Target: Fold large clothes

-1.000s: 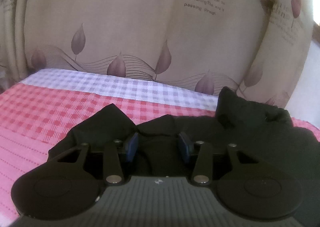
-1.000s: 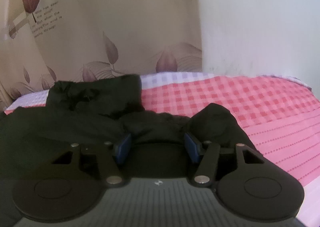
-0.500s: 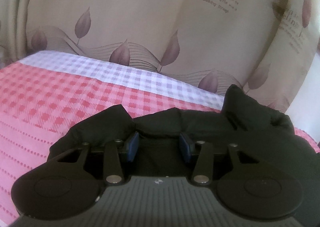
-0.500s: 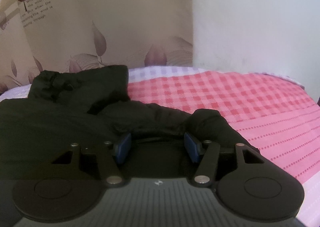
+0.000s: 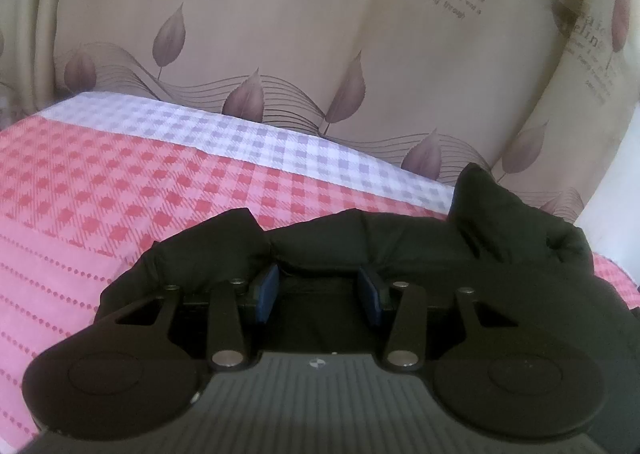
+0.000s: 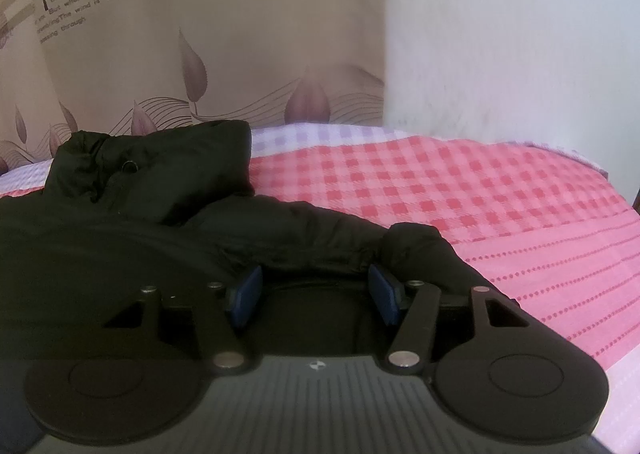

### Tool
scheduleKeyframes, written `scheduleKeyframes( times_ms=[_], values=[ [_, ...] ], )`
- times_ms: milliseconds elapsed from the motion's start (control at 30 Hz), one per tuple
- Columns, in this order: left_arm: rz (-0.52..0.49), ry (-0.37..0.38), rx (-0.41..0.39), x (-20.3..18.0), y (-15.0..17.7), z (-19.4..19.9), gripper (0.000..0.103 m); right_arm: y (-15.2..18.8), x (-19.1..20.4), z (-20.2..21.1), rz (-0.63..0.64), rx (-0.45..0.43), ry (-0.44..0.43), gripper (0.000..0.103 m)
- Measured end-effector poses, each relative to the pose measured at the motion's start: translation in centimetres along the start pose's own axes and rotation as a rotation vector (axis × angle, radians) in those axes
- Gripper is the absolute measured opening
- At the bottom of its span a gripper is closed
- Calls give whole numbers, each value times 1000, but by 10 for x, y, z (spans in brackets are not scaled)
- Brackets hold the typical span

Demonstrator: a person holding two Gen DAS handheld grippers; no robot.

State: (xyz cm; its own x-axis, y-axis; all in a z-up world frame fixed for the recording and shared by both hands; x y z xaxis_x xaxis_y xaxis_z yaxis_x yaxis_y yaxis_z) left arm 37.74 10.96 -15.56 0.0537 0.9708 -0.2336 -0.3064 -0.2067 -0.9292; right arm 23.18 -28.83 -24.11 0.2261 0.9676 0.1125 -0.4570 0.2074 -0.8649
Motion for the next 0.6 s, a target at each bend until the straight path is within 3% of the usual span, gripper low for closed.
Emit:
scheduleKeyframes(
  times_ms=[600],
  values=[
    [-28,-4,9,0,1,0,47,-1,0,3,-10,-19,4,59]
  ],
)
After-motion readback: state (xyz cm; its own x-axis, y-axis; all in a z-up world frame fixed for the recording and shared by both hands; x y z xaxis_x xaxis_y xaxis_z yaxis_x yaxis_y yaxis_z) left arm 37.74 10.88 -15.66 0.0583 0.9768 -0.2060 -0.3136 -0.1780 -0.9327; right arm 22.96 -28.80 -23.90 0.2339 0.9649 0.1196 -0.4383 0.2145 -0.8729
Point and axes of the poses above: each gripper's, at about its wrist camera, not at the fingertips, and z roughly against the way its jaws point, x to its left, y to its underside, the point moved 9 cm from there along -z, roughly the way its jaws point, and after that the axes turned 15 degrees about -x, right-handed, at the moved point
